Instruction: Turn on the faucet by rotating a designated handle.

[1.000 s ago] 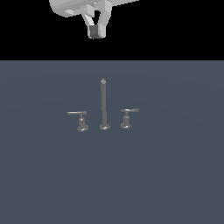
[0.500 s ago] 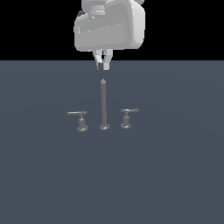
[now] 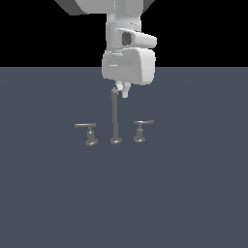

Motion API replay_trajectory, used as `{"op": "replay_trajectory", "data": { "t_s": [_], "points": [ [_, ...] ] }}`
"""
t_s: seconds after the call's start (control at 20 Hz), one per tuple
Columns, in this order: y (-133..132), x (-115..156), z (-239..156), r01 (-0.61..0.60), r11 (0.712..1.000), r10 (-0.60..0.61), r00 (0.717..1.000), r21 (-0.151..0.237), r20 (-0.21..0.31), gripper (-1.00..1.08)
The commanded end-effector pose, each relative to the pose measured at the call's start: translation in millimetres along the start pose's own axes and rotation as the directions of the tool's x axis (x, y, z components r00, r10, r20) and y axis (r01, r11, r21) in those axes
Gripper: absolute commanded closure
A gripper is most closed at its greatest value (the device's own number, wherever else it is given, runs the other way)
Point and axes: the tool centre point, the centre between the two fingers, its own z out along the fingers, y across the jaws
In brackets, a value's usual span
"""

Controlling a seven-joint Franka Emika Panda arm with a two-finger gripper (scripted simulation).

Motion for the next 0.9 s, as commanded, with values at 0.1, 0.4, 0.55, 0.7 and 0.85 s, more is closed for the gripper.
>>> {"op": "replay_trajectory", "data": {
  "t_s": [0.1, 0.4, 0.55, 0.7, 0.85],
  "points": [
    [-13.3, 27.5, 27.6, -0.105, 0.994, 0.105, 0.994, 0.004, -0.007, 1.08],
    [-26.5, 68.4, 64.7, -0.248, 0.969, 0.248, 0.969, 0.009, -0.016, 1.08],
    [-30.6, 88.0, 81.2, -0.312, 0.95, 0.312, 0.95, 0.012, -0.02, 1.08],
    [-33.2, 105.0, 95.0, -0.365, 0.931, 0.365, 0.931, 0.015, -0.022, 1.08],
    [-34.5, 118.8, 105.8, -0.407, 0.913, 0.407, 0.913, 0.018, -0.024, 1.08]
  ]
}}
